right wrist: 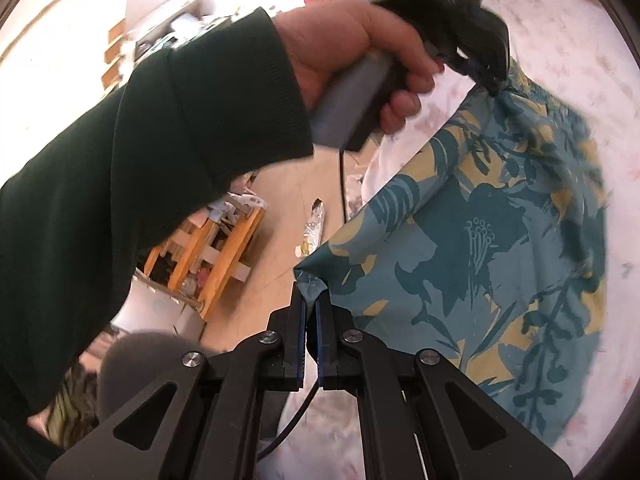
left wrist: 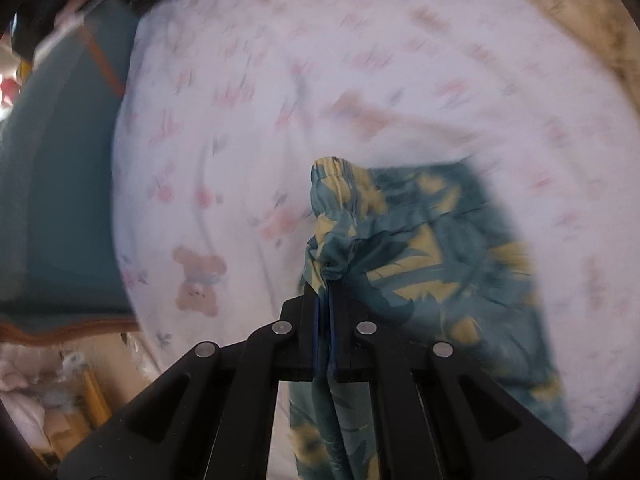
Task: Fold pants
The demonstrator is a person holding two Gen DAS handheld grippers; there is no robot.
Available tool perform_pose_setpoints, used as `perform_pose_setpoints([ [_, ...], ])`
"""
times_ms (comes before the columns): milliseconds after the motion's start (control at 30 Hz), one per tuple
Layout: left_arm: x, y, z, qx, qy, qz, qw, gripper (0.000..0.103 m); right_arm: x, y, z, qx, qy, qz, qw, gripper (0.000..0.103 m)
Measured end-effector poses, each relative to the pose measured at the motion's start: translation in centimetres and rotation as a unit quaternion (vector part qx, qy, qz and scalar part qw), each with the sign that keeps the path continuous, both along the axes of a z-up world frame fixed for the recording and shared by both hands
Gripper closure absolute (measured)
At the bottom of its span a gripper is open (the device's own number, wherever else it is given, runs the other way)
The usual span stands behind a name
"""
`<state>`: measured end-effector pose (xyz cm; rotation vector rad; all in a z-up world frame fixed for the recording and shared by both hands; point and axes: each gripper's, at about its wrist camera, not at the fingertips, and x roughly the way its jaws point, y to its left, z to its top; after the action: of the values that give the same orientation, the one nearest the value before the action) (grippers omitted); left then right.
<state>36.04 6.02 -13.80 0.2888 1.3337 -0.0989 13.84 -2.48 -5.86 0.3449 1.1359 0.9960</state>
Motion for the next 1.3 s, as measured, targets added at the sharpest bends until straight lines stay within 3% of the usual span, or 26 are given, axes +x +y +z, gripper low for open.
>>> perform_pose_setpoints([
  [100,0.8,2.0,-3.0,-0.043,0.016,0.03,0.9985,0.093,1.2,1.3,-1.5,-0.026,0.013,-0.008,1.0,0.1],
  [167,0.6,3.3,-2.9,-0.079,0.01,0.05,0.9956,0.062,1.3,2.0,-1.6,-0.038,0.01,-0.003,0.999,0.1],
  [200,0.3,4.0,-2.5,-0.095,0.003,0.056,0.9939,0.029,1.3,2.3,-1.6,-0.044,0.009,0.0,0.999,0.1],
  [233,-0.1,4.8,-1.7,-0.107,-0.011,0.062,0.9923,0.014,1.2,2.9,-1.4,-0.048,0.009,0.001,0.999,0.1],
  [400,-2.8,8.8,2.2,-0.154,-0.04,0.074,0.9845,0.013,1.0,4.2,-1.5,-0.056,0.009,-0.004,0.998,0.1],
  [500,-6.7,11.4,5.1,-0.181,-0.065,0.097,0.9766,0.013,0.7,5.0,-1.4,-0.058,0.002,-0.001,0.998,0.1],
  [600,-10.3,14.0,6.3,-0.171,-0.067,0.136,0.9737,0.013,0.2,6.4,-1.3,-0.067,-0.013,0.013,0.998,0.1],
  [667,-13.8,15.3,7.2,-0.13,-0.079,0.15,0.977,0.013,-0.9,8.1,-1.9,-0.083,-0.023,0.029,0.996,0.099],
  [733,-16.2,16.1,7.4,-0.101,-0.082,0.167,0.9774,0.013,-1.3,9.8,-3.3,-0.107,-0.026,0.043,0.993,0.099],
  [933,-20.4,18.0,3.8,-0.144,-0.027,0.201,0.9686,0.013,-2.6,15.7,-6.8,-0.136,-0.009,0.07,0.988,0.092],
  [967,-20.8,17.9,2.9,-0.151,-0.016,0.2,0.9679,0.013,-2.8,15.8,-6.9,-0.135,-0.003,0.073,0.988,0.089],
  [1033,-21.6,16.7,1.7,-0.143,0.009,0.174,0.9742,0.013,-3.5,15.4,-6.7,-0.133,0.0,0.077,0.988,0.076],
  [1100,-22.4,15.0,0.3,-0.142,0.032,0.131,0.9806,0.013,-4.3,13.6,-5.5,-0.121,-0.004,0.074,0.99,0.058],
  [1167,-22.9,14.2,-0.6,-0.153,0.048,0.112,0.9807,0.013,-5.1,10.8,-4.0,-0.106,-0.012,0.06,0.992,0.053],
  [1233,-23.2,13.3,-1.8,-0.156,0.068,0.104,0.9799,0.014,-5.4,6.3,-2.8,-0.098,-0.018,0.021,0.995,0.051],
  [1300,-23.4,12.8,-2.7,-0.165,0.08,0.092,0.9787,0.019,-5.4,0.8,-2.2,-0.093,-0.014,-0.046,0.995,0.034],
])
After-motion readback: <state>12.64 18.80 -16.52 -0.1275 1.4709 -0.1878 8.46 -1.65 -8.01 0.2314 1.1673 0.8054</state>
